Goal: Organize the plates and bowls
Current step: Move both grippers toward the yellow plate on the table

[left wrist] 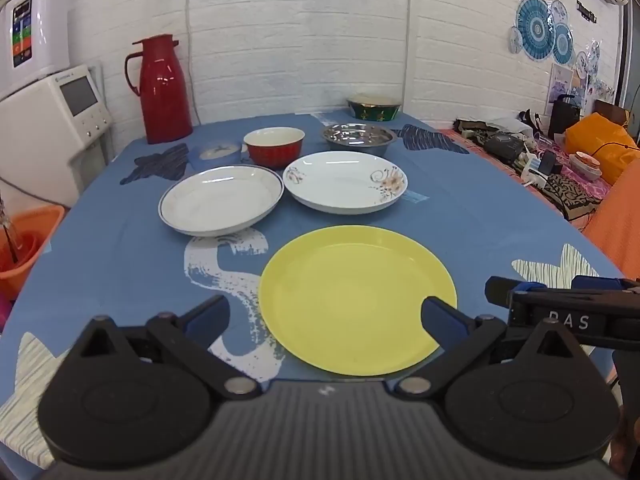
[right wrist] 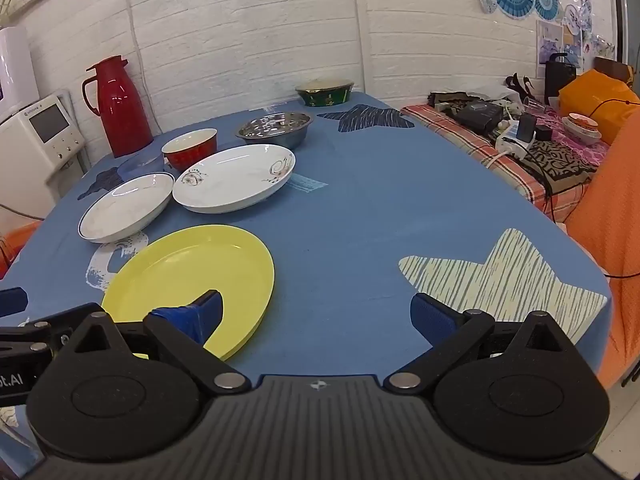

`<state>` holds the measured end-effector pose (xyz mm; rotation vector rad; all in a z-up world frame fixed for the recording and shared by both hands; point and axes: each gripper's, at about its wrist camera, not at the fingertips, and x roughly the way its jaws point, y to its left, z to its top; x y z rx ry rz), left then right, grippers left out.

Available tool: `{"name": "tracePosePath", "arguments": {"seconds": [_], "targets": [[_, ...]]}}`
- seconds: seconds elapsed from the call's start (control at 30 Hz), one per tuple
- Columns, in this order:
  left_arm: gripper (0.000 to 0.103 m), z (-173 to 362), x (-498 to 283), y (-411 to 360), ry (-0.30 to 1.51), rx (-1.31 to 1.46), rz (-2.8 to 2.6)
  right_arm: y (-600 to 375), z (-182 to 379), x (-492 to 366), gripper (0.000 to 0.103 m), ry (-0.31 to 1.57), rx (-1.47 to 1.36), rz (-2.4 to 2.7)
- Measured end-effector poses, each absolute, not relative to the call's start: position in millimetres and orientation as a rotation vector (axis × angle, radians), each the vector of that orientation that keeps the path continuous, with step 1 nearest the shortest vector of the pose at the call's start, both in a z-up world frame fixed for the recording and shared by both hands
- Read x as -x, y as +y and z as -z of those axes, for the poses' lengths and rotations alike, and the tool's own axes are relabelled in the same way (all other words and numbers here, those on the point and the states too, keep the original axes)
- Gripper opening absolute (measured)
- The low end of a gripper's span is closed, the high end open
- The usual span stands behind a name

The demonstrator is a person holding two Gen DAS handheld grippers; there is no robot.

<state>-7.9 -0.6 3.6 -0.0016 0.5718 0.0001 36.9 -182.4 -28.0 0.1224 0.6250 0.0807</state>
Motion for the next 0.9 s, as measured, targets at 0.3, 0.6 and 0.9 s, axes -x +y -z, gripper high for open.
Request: {"name": "tracePosePath", "arguments": {"seconds": [0.3,0.6,0.9], "targets": [[0.101,4.6,-2.0,-2.2,0.612,0.004,-0.004,-166.3,32.0,-39.9,0.088,0.624,-0.107,-0.09],[0.101,4.0,-4.2,4.5,0.618,0.017,-0.002,-171.0,29.5,-39.8,0.088,0.626,-0.102,-0.103],[0.101,6.4,-8.7,9.0,0.63,0.027,0.011,-164.7,33.1,-43.8,0.088,0.642,-0.092,-0.11]]}}
